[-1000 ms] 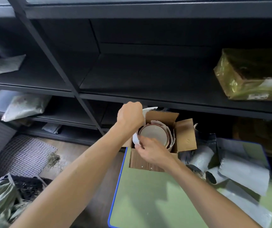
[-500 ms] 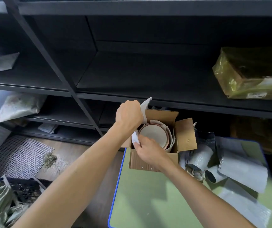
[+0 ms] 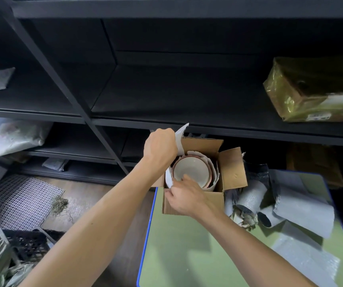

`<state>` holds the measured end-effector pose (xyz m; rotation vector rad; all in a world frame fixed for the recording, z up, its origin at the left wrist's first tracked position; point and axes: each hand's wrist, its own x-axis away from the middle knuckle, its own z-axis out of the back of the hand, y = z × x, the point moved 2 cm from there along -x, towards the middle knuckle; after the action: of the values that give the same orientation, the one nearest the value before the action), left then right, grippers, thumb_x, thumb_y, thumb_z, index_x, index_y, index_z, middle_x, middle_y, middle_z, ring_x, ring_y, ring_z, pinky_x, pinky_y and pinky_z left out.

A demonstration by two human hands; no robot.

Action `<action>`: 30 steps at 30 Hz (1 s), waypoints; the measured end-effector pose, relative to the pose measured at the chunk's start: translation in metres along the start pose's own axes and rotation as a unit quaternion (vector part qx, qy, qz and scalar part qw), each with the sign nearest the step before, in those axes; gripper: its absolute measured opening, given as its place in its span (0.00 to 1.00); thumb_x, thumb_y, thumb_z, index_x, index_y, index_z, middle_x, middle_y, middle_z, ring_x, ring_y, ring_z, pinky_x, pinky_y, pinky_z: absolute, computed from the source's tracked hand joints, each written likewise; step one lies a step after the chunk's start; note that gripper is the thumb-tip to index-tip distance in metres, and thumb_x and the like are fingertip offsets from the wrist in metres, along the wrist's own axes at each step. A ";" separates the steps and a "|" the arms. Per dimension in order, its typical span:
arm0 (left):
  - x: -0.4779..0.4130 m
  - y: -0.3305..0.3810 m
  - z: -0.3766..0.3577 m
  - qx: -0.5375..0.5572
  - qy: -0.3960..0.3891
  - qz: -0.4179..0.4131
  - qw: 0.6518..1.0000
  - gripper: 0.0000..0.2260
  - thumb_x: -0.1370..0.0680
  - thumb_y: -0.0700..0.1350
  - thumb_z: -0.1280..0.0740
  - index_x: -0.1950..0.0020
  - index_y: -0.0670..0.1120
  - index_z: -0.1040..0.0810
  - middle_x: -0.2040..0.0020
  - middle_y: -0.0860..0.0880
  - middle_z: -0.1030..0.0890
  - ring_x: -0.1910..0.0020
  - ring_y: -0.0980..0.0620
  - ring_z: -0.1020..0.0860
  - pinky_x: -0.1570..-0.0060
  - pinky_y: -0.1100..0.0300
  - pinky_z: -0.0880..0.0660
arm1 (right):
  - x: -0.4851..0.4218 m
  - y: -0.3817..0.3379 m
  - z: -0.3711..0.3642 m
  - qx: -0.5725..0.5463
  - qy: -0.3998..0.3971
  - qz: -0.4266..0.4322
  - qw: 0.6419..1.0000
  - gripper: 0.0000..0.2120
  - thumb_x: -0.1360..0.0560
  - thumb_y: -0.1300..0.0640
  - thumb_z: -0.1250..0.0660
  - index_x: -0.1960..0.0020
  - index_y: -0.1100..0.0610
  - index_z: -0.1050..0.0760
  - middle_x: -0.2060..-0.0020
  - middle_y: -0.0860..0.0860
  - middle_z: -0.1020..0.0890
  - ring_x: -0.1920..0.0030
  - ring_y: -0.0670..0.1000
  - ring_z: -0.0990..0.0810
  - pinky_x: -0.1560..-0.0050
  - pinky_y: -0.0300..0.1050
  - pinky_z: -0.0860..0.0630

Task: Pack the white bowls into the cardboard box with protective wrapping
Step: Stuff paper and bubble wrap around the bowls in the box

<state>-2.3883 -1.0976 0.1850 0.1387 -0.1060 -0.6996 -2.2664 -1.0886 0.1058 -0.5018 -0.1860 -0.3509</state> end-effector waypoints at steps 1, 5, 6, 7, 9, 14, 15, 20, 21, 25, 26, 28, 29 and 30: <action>0.000 0.000 -0.001 -0.003 0.000 -0.003 1.000 0.17 0.22 0.35 0.38 0.67 0.45 0.41 0.70 0.48 0.34 0.72 0.52 0.36 0.76 0.60 0.43 | 0.001 -0.001 -0.002 0.024 0.007 0.005 1.000 0.13 0.19 0.54 0.44 0.60 0.59 0.36 0.71 0.49 0.39 0.55 0.55 0.35 0.57 0.49 0.41; 0.003 -0.001 -0.007 -0.002 -0.007 -0.009 1.000 0.16 0.22 0.36 0.38 0.66 0.45 0.41 0.68 0.49 0.34 0.67 0.48 0.31 0.74 0.60 0.40 | 0.004 0.001 -0.006 -0.016 0.060 -0.006 0.998 0.12 0.19 0.52 0.43 0.58 0.58 0.34 0.67 0.52 0.30 0.54 0.58 0.28 0.58 0.49 0.41; 0.004 -0.002 -0.012 0.008 -0.010 -0.009 1.000 0.16 0.22 0.37 0.38 0.66 0.45 0.40 0.68 0.49 0.34 0.66 0.47 0.30 0.72 0.59 0.39 | 0.006 0.003 -0.005 -0.039 0.071 -0.011 0.997 0.11 0.19 0.52 0.43 0.56 0.58 0.32 0.65 0.53 0.27 0.55 0.59 0.27 0.59 0.50 0.38; 0.006 -0.004 -0.017 0.020 -0.012 -0.007 1.000 0.15 0.21 0.38 0.38 0.66 0.45 0.39 0.68 0.49 0.34 0.65 0.46 0.30 0.71 0.59 0.38 | 0.008 0.007 -0.003 -0.051 0.078 -0.014 0.996 0.10 0.19 0.51 0.42 0.54 0.56 0.29 0.62 0.53 0.23 0.55 0.58 0.26 0.58 0.51 0.34; 0.009 -0.007 -0.028 0.035 -0.011 -0.005 0.999 0.12 0.21 0.40 0.39 0.63 0.43 0.36 0.68 0.49 0.33 0.67 0.47 0.30 0.70 0.58 0.37 | 0.014 0.015 0.000 -0.056 0.095 -0.020 0.994 0.09 0.20 0.50 0.41 0.47 0.53 0.25 0.55 0.51 0.18 0.51 0.57 0.25 0.56 0.52 0.28; 0.013 -0.009 -0.053 0.027 0.005 -0.019 0.999 0.08 0.21 0.39 0.40 0.61 0.43 0.33 0.68 0.48 0.32 0.68 0.45 0.31 0.68 0.54 0.36 | 0.027 0.034 0.005 -0.082 0.123 -0.029 0.989 0.18 0.20 0.47 0.38 0.33 0.53 0.27 0.43 0.50 0.19 0.41 0.55 0.25 0.46 0.50 0.29; 0.013 -0.009 -0.058 0.016 0.005 -0.028 0.999 0.08 0.22 0.39 0.40 0.61 0.44 0.33 0.67 0.47 0.30 0.68 0.44 0.30 0.68 0.54 0.36 | 0.027 0.035 0.004 -0.085 0.126 -0.027 0.988 0.19 0.20 0.46 0.38 0.32 0.53 0.27 0.43 0.50 0.20 0.41 0.55 0.25 0.45 0.50 0.29; 0.009 -0.007 -0.069 -0.051 -0.018 -0.065 0.996 0.06 0.24 0.38 0.40 0.59 0.47 0.32 0.62 0.47 0.22 0.69 0.47 0.32 0.67 0.54 0.35 | 0.027 0.031 -0.002 -0.091 0.109 0.001 0.990 0.22 0.19 0.48 0.39 0.27 0.54 0.30 0.39 0.51 0.21 0.39 0.55 0.26 0.41 0.50 0.30; 0.009 -0.007 -0.069 -0.055 -0.020 -0.068 0.996 0.05 0.23 0.39 0.40 0.58 0.47 0.30 0.63 0.48 0.23 0.69 0.47 0.32 0.68 0.55 0.36 | 0.028 0.031 -0.003 -0.086 0.106 0.004 0.991 0.22 0.19 0.48 0.40 0.27 0.55 0.31 0.38 0.52 0.21 0.39 0.55 0.26 0.40 0.51 0.30; 0.007 -0.007 -0.059 -0.058 -0.006 -0.058 0.997 0.05 0.21 0.41 0.41 0.57 0.45 0.32 0.63 0.47 0.26 0.68 0.46 0.31 0.68 0.55 0.37 | 0.032 0.040 0.001 -0.090 0.115 -0.016 0.989 0.21 0.19 0.49 0.39 0.28 0.54 0.29 0.37 0.51 0.21 0.38 0.54 0.26 0.40 0.48 0.31; 0.006 -0.008 -0.054 -0.067 0.002 -0.059 0.996 0.03 0.21 0.40 0.41 0.55 0.44 0.31 0.63 0.47 0.25 0.68 0.46 0.31 0.68 0.55 0.37 | 0.032 0.043 0.002 -0.091 0.119 -0.022 0.988 0.20 0.19 0.49 0.39 0.28 0.54 0.28 0.37 0.50 0.21 0.37 0.53 0.26 0.40 0.47 0.31; 0.006 -0.008 -0.042 -0.094 0.023 -0.063 0.993 0.04 0.21 0.40 0.40 0.49 0.43 0.27 0.60 0.45 0.22 0.67 0.47 0.31 0.67 0.55 0.37 | 0.030 0.047 0.004 -0.090 0.122 -0.031 0.988 0.19 0.19 0.50 0.40 0.29 0.53 0.27 0.38 0.48 0.20 0.36 0.52 0.26 0.39 0.46 0.30; 0.006 -0.009 -0.037 -0.106 0.025 -0.066 0.992 0.05 0.21 0.40 0.39 0.46 0.43 0.26 0.58 0.45 0.20 0.66 0.47 0.31 0.67 0.55 0.37 | 0.029 0.048 0.005 -0.092 0.122 -0.031 0.988 0.19 0.19 0.50 0.40 0.30 0.52 0.27 0.39 0.48 0.20 0.37 0.51 0.26 0.40 0.46 0.29; 0.005 -0.009 -0.034 -0.112 0.023 -0.069 0.991 0.06 0.21 0.39 0.39 0.45 0.43 0.26 0.56 0.45 0.19 0.65 0.46 0.30 0.66 0.56 0.36 | 0.027 0.047 0.006 -0.095 0.120 -0.028 0.988 0.19 0.19 0.51 0.39 0.30 0.52 0.27 0.39 0.48 0.20 0.37 0.51 0.25 0.40 0.46 0.29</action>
<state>-2.3850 -1.1044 0.1506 -0.0546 0.0271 -0.8401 -2.2243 -1.0547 0.0972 -0.6380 0.0683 -0.4843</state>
